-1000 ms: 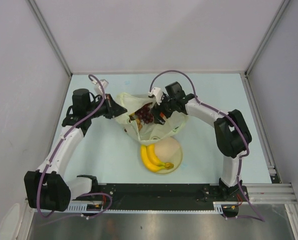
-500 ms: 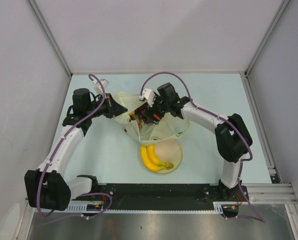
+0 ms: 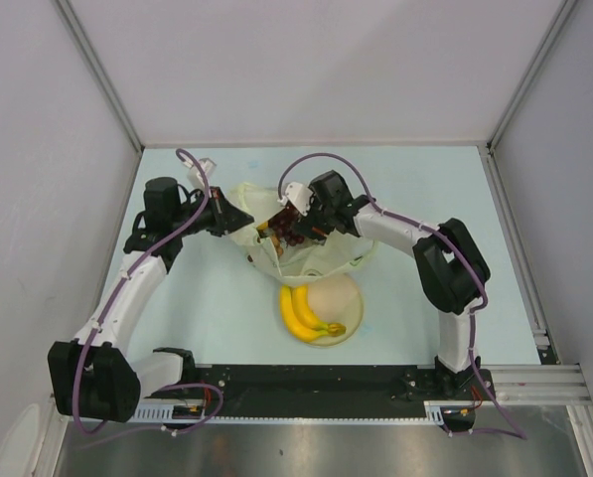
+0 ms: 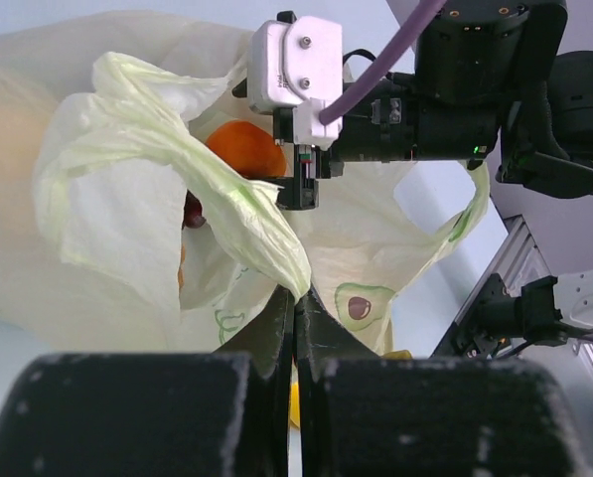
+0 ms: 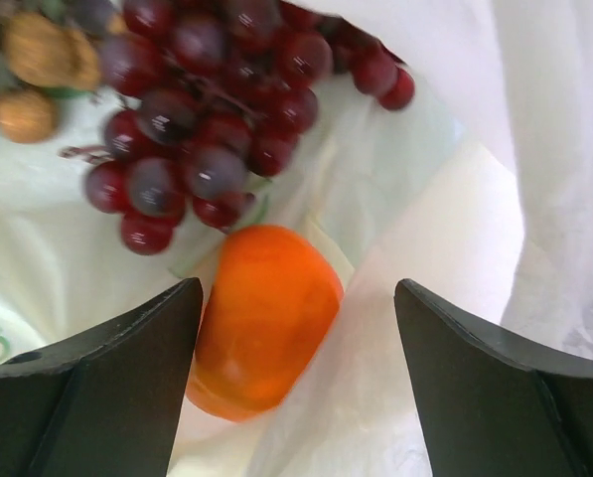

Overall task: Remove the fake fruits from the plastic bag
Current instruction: Take out the fake fruit from the plastic bag.

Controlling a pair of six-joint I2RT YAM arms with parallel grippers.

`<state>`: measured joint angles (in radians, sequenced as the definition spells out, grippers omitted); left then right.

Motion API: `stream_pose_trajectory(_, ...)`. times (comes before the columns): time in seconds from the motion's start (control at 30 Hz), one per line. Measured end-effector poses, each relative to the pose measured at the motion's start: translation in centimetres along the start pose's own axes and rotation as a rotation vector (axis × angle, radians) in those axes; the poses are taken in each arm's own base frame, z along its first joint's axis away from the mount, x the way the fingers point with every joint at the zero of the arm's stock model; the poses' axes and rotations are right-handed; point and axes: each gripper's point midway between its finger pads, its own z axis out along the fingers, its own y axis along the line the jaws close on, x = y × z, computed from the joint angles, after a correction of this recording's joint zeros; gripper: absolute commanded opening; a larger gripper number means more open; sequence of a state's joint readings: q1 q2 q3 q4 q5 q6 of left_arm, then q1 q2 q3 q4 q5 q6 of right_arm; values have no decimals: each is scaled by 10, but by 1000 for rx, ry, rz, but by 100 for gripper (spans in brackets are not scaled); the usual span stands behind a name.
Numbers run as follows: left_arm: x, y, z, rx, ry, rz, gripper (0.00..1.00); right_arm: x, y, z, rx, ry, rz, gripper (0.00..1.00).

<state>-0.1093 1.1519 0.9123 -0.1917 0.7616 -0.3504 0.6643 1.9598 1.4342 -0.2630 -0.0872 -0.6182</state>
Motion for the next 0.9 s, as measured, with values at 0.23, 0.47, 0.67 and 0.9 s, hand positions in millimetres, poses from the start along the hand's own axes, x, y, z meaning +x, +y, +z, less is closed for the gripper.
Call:
stream_pose_trajectory(0.23,-1,0,0,1,-4,4,0,11,-3,4,8,33,-7,76)
stream_pose_trajectory(0.47,1,1,0,0,-3,3,1,2,11,7,-3,33,-113,88)
stream_pose_trajectory(0.67,3,2,0,-1,-1,0,0,-8,22,9,-23,15,-234,77)
stream_pose_trajectory(0.9,3,2,0,-1,-2,1,0,5,8,18,-76,62,-226,65)
